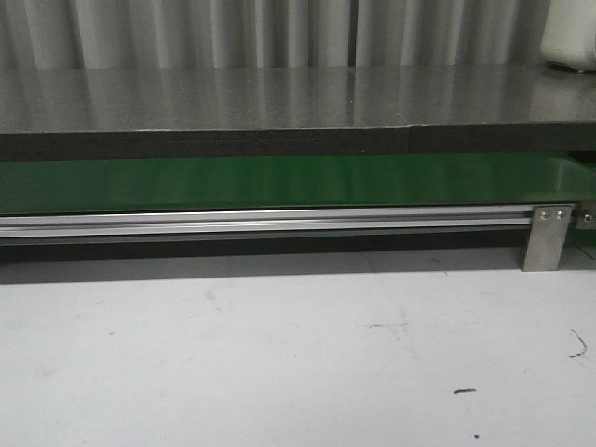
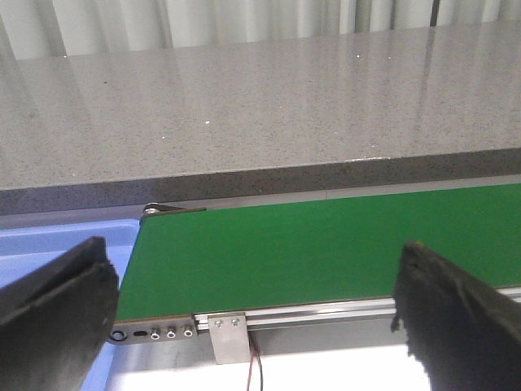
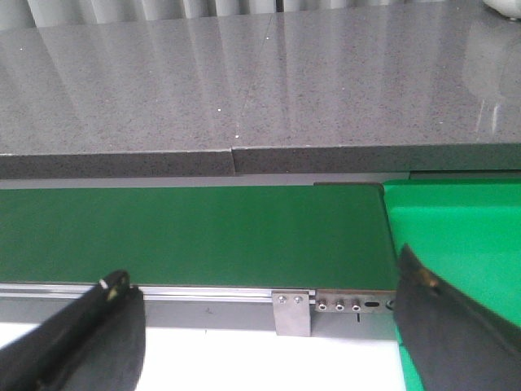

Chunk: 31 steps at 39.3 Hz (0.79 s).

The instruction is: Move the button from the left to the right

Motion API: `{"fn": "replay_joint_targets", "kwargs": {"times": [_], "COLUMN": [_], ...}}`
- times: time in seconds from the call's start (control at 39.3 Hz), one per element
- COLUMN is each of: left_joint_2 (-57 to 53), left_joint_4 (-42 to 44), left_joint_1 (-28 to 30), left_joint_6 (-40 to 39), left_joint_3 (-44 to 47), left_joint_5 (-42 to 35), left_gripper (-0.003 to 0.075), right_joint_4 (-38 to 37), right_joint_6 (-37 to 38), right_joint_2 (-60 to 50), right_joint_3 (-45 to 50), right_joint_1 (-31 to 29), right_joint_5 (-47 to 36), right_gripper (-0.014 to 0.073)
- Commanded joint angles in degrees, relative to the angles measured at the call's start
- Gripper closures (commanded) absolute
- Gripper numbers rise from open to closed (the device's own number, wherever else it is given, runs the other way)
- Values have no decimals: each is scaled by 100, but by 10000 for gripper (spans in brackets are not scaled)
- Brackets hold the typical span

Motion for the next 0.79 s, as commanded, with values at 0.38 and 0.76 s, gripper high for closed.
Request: {"fn": "replay_joint_targets", "kwargs": {"times": [0.38, 0.76], "left_joint_2": [1202, 4275], "left_joint_4": [-210, -210], "left_joint_1": [3, 401], "left_joint_6": [14, 4], "left_joint_3": [-864, -2967], "left_joint_5": [-481, 673], "left_gripper": [145, 145], "right_joint_4": [49, 49], "right_joint_6": [-22, -22], "right_joint_2": [46, 46], "right_joint_3": [-213, -213], "right_joint_1": [-43, -43], "right_joint_5": [-477, -471], "right_gripper": [-52, -52]}}
